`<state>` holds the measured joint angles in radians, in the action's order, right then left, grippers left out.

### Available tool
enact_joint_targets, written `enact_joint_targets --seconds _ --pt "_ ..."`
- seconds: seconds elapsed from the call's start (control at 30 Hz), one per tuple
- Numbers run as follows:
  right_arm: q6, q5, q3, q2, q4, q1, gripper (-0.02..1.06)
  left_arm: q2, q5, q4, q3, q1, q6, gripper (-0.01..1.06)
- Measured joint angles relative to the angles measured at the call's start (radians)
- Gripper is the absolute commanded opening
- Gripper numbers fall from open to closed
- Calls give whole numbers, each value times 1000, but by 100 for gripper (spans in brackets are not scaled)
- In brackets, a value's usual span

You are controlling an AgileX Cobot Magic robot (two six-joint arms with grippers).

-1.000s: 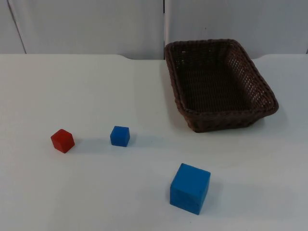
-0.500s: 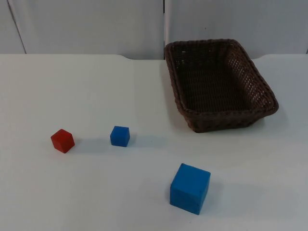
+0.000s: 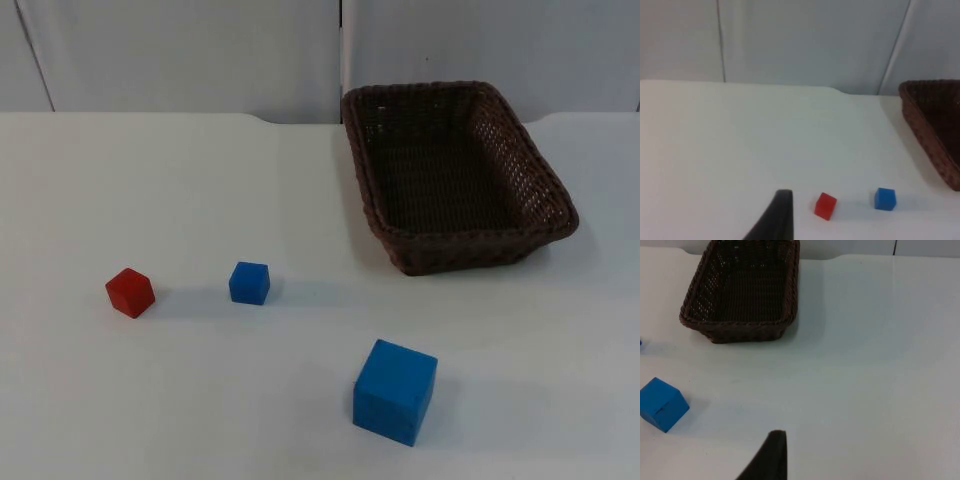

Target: Pick up the basket with the left hand and place the largest block into the basket with the right hand.

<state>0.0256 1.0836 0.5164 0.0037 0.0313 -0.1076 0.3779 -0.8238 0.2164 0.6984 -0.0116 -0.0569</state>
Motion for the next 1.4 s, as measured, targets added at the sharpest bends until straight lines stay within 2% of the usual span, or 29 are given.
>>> enact_joint_targets --seconds 0.27,0.43,0.8,1.13,1.4 --pt "0 0 0 0 0 0 105 154 53 139 0 0 -124 105" --pt "0 0 0 0 0 0 105 303 116 296 0 0 -266 105" --pt "0 0 0 0 0 0 105 541 152 581 0 0 -534 105" --pt "0 0 0 0 0 0 105 670 195 822 0 0 -741 105" --pt "0 0 0 0 0 0 105 787 195 845 69 0 -777 105"
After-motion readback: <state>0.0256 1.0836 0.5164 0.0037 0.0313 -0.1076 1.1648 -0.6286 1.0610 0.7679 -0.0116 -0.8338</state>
